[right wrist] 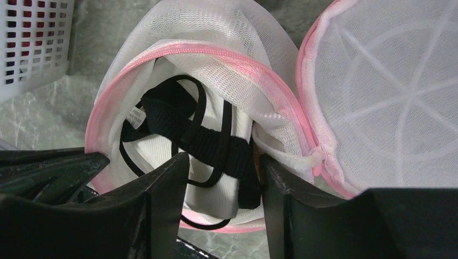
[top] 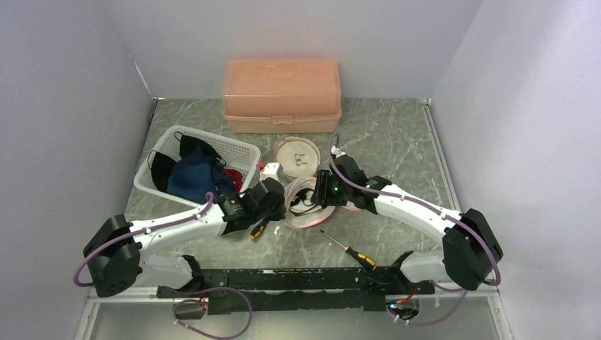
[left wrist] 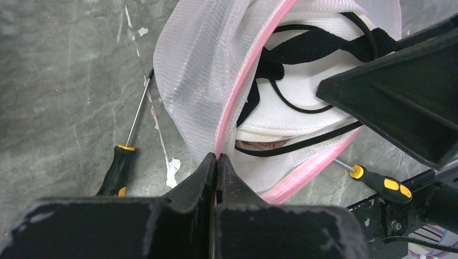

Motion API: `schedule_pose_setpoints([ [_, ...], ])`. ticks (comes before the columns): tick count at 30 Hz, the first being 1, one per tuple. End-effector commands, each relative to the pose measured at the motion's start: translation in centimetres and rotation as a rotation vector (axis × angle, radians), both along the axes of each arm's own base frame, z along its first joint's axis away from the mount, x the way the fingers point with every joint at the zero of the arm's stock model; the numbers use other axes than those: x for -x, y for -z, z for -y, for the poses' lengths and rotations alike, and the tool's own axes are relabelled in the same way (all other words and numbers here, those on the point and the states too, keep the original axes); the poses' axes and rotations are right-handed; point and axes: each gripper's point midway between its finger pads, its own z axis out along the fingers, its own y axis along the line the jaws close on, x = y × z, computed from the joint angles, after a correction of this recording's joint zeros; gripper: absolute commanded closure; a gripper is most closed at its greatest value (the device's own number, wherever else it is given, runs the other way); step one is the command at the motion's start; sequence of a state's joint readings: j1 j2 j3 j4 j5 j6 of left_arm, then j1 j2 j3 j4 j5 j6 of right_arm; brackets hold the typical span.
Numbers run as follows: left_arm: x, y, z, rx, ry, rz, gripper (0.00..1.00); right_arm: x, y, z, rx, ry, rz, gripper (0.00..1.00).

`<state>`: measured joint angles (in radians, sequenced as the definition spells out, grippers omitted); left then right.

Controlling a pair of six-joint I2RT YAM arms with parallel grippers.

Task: Unzip the laundry bag and remove the bra
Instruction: Pick up the bra from the laundry bag.

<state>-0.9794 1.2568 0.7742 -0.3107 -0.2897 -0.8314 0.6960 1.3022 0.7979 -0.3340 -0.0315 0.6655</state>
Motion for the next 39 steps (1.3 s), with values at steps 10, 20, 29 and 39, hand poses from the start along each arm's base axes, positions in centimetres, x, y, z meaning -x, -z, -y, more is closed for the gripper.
schedule_pose_setpoints([
  [10,0.1,-0.4,0.7,0.041,0.01,0.008,0.97,-1.2,-1.4,-2.6,-0.099,-0.007,0.014,0.66],
  [20,-0.1,0.1,-0.6,-0.009,-0.054,-0.009,0.97,-1.2,-4.4,-2.7,-0.135,-0.03,0.072,1.0],
  [29,-0.9,-1.0,-1.3,-0.037,-0.113,0.018,0.97,0.9,-8.5,-2.3,-0.106,-0.211,0.167,1.0],
  [39,-1.8,-1.6,-1.2,-0.056,-0.14,0.032,0.97,2.5,-12.5,-0.8,0.016,-0.305,0.359,1.0],
])
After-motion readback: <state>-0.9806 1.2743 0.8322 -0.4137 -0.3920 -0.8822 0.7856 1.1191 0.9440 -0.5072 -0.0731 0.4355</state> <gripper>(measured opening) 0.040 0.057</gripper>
